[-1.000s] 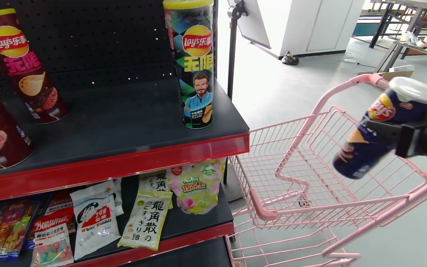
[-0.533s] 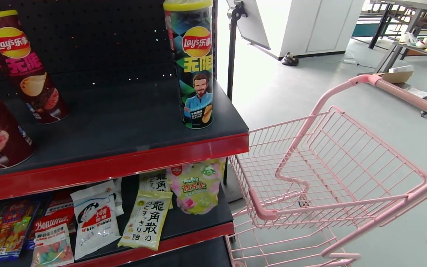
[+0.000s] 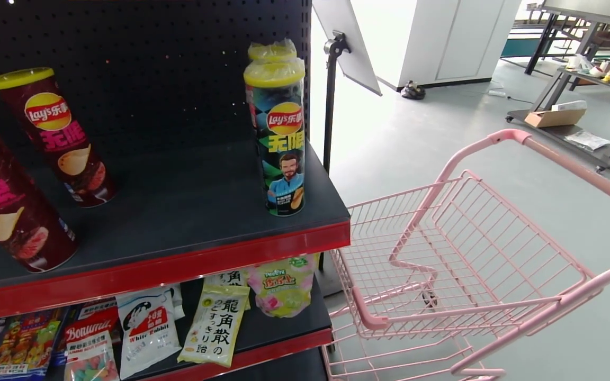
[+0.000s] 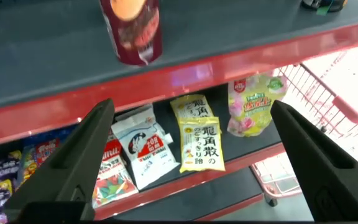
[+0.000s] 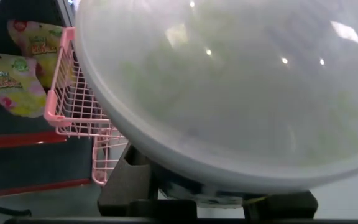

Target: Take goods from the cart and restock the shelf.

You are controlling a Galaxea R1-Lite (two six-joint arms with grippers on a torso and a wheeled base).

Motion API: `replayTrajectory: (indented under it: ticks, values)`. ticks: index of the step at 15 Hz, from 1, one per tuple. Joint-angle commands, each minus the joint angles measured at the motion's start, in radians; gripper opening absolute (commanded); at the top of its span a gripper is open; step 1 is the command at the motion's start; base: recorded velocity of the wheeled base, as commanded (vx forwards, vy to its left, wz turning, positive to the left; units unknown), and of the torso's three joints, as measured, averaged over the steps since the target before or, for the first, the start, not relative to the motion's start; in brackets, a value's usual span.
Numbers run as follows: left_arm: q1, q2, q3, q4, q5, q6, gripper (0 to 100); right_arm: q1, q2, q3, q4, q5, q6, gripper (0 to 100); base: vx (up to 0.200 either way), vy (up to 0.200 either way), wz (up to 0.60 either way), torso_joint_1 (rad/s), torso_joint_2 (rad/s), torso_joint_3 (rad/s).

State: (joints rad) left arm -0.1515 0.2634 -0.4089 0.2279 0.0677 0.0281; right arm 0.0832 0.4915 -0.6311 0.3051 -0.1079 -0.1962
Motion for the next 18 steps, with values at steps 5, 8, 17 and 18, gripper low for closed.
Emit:
replayTrajectory:
  ticks: [5,8,17,18]
  values:
    - [0.000,0.016,-0.018,-0.001,0.001,0.000,100,0.003,0.029,0.002,-0.008,0.007,0.001,0,0.000,0.000,0.00,0.204,-0.56,-0.350]
    - [0.000,0.016,-0.018,-0.001,0.001,0.000,100,0.001,0.035,0.021,-0.011,0.005,0.001,0,0.000,0.000,0.20,0.149,-0.36,-0.214]
    - [0.000,0.056,-0.014,-0.001,0.011,0.125,100,0.001,0.019,0.048,-0.012,0.005,0.012,0,0.000,0.000,0.33,0.009,-0.01,-0.010]
    - [0.000,0.054,-0.013,-0.001,0.009,0.130,100,0.001,0.015,0.048,-0.012,0.005,0.035,0,0.000,0.000,0.00,0.000,0.00,0.000]
